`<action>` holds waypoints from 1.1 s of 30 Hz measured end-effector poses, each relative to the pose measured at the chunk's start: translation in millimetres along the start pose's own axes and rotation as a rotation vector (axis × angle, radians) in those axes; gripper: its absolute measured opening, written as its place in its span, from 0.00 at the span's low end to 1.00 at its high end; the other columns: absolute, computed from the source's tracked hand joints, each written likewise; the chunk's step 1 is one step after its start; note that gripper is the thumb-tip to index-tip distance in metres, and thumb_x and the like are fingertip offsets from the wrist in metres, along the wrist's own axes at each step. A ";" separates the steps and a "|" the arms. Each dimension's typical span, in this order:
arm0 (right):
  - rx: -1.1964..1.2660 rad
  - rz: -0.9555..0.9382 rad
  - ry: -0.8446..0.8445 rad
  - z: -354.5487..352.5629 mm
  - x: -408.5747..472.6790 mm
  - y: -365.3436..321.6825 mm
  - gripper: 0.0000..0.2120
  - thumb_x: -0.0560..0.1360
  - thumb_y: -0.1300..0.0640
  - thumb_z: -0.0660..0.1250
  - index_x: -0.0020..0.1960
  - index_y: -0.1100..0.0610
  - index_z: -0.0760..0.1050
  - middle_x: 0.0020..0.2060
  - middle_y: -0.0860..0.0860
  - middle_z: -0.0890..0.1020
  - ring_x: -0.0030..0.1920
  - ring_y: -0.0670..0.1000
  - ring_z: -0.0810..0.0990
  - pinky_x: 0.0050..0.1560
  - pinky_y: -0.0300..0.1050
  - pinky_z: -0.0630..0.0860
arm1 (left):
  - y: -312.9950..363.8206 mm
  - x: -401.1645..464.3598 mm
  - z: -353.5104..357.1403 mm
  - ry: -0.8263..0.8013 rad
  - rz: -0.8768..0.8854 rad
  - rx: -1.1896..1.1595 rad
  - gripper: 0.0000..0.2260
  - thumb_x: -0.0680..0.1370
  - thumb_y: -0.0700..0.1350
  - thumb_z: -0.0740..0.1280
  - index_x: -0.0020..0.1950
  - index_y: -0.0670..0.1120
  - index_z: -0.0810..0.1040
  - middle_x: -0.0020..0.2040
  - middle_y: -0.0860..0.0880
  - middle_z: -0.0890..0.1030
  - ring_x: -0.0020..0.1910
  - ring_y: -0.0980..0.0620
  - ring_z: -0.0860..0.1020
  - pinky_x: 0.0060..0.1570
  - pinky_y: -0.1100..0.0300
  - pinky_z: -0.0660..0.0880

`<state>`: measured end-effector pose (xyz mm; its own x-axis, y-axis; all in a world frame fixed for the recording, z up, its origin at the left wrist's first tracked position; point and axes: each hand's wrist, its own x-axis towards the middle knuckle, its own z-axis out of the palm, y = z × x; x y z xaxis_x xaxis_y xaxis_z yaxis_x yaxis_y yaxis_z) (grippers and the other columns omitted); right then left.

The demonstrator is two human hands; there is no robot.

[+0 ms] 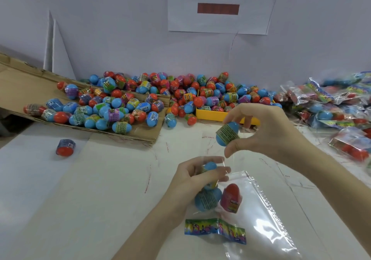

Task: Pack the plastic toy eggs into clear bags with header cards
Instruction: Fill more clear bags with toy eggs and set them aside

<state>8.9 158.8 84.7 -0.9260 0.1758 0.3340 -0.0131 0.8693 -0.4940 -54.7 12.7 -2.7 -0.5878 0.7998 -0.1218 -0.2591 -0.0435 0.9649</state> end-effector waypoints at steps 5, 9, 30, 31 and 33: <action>-0.075 -0.031 -0.235 -3.2 9.2 2.2 0.14 0.55 0.41 0.71 0.38 0.37 0.70 0.37 0.39 0.76 0.41 0.42 0.71 0.39 0.34 0.69 | -1.2 0.8 -1.0 0.004 0.001 0.008 0.28 0.50 0.56 0.73 0.49 0.49 0.79 0.47 0.47 0.84 0.43 0.54 0.83 0.41 0.63 0.80; -0.031 -0.053 -0.378 -1.4 7.1 8.6 0.11 0.69 0.53 0.70 0.39 0.37 0.72 0.42 0.37 0.76 0.47 0.40 0.73 0.48 0.36 0.72 | -4.0 1.2 -2.5 0.004 0.007 0.025 0.18 0.60 0.51 0.74 0.48 0.50 0.80 0.45 0.49 0.85 0.44 0.54 0.83 0.39 0.64 0.79; 0.562 0.379 0.063 23.7 -19.9 19.0 0.22 0.57 0.45 0.70 0.51 0.45 0.73 0.42 0.44 0.82 0.39 0.40 0.81 0.35 0.31 0.76 | -2.0 -1.7 -2.3 0.009 -0.035 -0.137 0.18 0.60 0.48 0.71 0.49 0.46 0.82 0.45 0.46 0.84 0.41 0.54 0.83 0.35 0.63 0.79; 0.626 0.396 0.021 25.1 -21.3 20.4 0.24 0.56 0.49 0.71 0.52 0.47 0.73 0.38 0.48 0.84 0.37 0.42 0.82 0.35 0.31 0.76 | -1.6 -2.5 -1.7 0.003 -0.038 -0.124 0.18 0.60 0.49 0.71 0.49 0.46 0.82 0.45 0.47 0.84 0.40 0.54 0.83 0.35 0.63 0.79; 0.699 0.365 0.012 24.9 -22.7 20.2 0.23 0.57 0.54 0.72 0.52 0.51 0.75 0.34 0.51 0.84 0.35 0.47 0.82 0.35 0.32 0.76 | -1.3 -3.0 0.0 0.010 -0.034 -0.093 0.19 0.60 0.52 0.73 0.49 0.48 0.82 0.47 0.48 0.84 0.42 0.55 0.83 0.37 0.62 0.79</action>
<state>20.3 160.9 47.2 -0.9134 0.4025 0.0600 0.0531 0.2642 -0.9630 -52.7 10.3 -3.6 -0.5848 0.7958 -0.1571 -0.3493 -0.0722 0.9342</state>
